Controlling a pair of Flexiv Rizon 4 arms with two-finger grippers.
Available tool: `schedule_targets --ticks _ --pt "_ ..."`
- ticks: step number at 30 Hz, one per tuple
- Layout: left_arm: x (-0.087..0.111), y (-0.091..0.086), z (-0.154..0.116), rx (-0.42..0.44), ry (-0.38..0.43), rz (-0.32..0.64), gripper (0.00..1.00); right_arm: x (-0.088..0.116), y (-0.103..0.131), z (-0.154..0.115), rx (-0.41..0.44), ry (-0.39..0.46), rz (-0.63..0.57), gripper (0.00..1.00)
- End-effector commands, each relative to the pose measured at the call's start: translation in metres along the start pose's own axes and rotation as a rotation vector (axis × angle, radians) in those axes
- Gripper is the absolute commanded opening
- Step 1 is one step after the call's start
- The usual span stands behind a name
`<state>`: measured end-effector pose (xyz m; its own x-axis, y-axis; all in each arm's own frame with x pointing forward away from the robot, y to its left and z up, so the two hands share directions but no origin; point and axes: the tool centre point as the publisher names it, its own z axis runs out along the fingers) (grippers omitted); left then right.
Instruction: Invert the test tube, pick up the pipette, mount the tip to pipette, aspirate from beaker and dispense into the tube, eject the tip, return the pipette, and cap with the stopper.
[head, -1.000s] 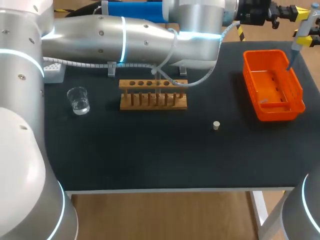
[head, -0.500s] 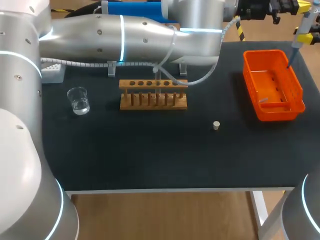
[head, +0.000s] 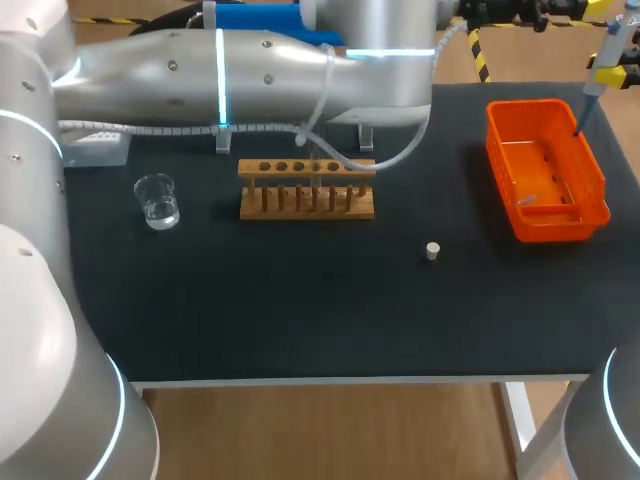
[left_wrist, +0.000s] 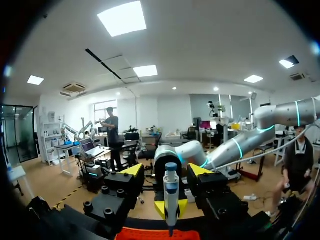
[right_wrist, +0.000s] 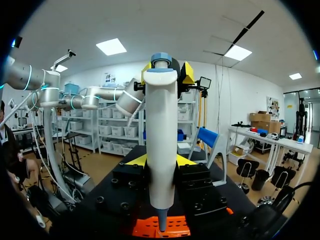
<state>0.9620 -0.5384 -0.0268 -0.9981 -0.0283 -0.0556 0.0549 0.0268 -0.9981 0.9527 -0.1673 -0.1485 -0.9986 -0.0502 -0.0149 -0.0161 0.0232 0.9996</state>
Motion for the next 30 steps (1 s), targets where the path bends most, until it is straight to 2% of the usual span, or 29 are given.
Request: schedule_targets --ticks 1,8,10,14,17,23,30 --pt "0.011 -0.014 -0.045 -0.057 -0.028 -0.003 1.00 0.001 0.002 0.001 0.005 -0.003 0.000 0.00" --pt "0.013 -0.006 -0.096 -0.084 -0.048 -0.034 1.00 0.001 0.002 0.001 0.005 -0.003 0.000 0.00" --pt "0.014 -0.001 -0.111 -0.076 -0.061 -0.040 1.00 0.001 0.002 0.001 0.005 -0.003 0.000 0.00" --pt "0.019 0.008 -0.138 -0.009 -0.038 -0.024 1.00 0.001 0.002 0.001 0.005 -0.003 0.000 0.00" --pt "0.023 0.013 -0.157 0.009 -0.011 -0.010 1.00 0.001 0.002 0.001 0.005 -0.003 0.000 0.00" --pt "0.033 0.022 -0.192 -0.012 -0.008 0.013 1.00 0.001 0.002 0.001 0.005 -0.003 0.000 0.00" --pt "0.048 0.040 -0.227 0.014 -0.033 0.016 1.00 0.001 0.002 0.001 0.005 -0.003 0.000 0.00"
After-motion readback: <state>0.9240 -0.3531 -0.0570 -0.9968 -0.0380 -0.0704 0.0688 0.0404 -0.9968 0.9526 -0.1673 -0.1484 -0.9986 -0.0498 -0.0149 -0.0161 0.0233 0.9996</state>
